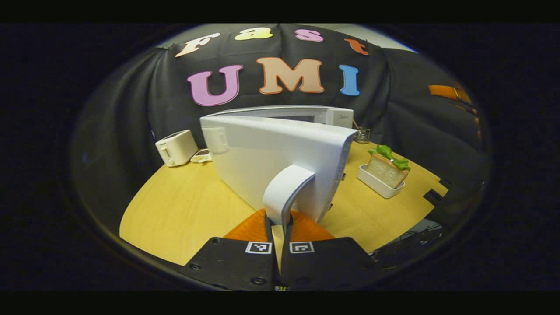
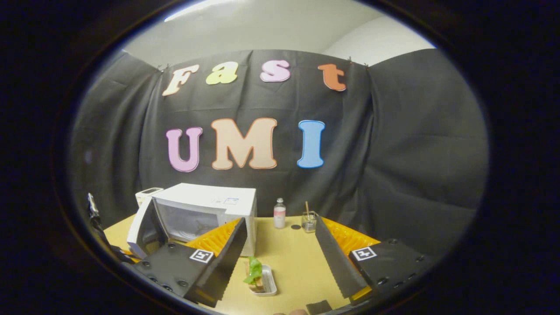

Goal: Open the microwave oven with the left hand, put the food in, and close the microwave oven.

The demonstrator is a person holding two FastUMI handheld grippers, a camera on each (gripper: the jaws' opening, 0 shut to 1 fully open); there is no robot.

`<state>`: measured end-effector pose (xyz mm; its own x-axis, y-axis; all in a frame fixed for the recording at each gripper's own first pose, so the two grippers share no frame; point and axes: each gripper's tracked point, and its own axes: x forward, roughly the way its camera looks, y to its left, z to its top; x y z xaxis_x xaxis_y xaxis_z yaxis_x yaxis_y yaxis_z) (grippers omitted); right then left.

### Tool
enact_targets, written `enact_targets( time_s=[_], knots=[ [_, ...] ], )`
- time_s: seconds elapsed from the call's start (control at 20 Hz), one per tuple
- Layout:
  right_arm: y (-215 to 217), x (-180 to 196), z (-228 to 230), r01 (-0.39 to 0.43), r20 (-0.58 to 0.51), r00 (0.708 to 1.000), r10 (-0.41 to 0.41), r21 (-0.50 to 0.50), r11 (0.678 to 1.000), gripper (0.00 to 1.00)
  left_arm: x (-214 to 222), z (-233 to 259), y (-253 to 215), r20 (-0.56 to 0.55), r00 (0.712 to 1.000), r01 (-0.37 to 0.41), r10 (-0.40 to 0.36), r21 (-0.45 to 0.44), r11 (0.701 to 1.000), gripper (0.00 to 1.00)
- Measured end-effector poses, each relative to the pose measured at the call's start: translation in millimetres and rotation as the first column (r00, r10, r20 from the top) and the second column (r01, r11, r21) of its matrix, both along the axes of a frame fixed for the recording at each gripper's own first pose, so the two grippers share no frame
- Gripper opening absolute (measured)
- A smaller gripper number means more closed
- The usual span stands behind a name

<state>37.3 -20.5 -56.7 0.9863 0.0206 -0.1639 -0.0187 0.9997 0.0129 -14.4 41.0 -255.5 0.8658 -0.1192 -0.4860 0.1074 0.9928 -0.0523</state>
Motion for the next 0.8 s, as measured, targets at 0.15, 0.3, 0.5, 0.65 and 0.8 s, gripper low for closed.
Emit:
enact_targets(
  time_s=[0.15, 0.3, 0.5, 0.65, 0.8],
  knots=[
    [17.1, 4.8, -1.9, -0.026, -0.002, 1.0, 0.026, 0.01, 1.0, 0.98, -13.6, -4.6, 42.9, -0.013, 0.995, -0.1, 0.1, 0.022, 0.995, 0.01],
    [33.3, 9.7, -8.2, -0.059, -0.014, 0.998, 0.06, 0.017, 0.998, 0.98, -21.1, -6.6, 71.7, -0.015, 0.988, -0.151, 0.151, 0.003, 0.988, 0.01],
    [48.9, 13.4, -16.2, -0.103, -0.023, 0.994, 0.103, 0.001, 0.995, 0.98, -24.3, -11.2, 80.8, -0.025, 0.987, -0.157, 0.156, -0.031, 0.987, 0.01],
    [56.1, 14.4, -29.3, -0.127, -0.043, 0.991, 0.126, -0.012, 0.992, 0.98, -23.7, -11.1, 84.4, -0.02, 0.987, -0.159, 0.159, -0.034, 0.987, 0.0],
    [62.8, 12.5, -45.9, -0.151, -0.07, 0.986, 0.149, -0.025, 0.988, 0.94, -23.2, -12.0, 83.7, -0.02, 0.988, -0.154, 0.153, -0.03, 0.988, 0.01]
  ],
)
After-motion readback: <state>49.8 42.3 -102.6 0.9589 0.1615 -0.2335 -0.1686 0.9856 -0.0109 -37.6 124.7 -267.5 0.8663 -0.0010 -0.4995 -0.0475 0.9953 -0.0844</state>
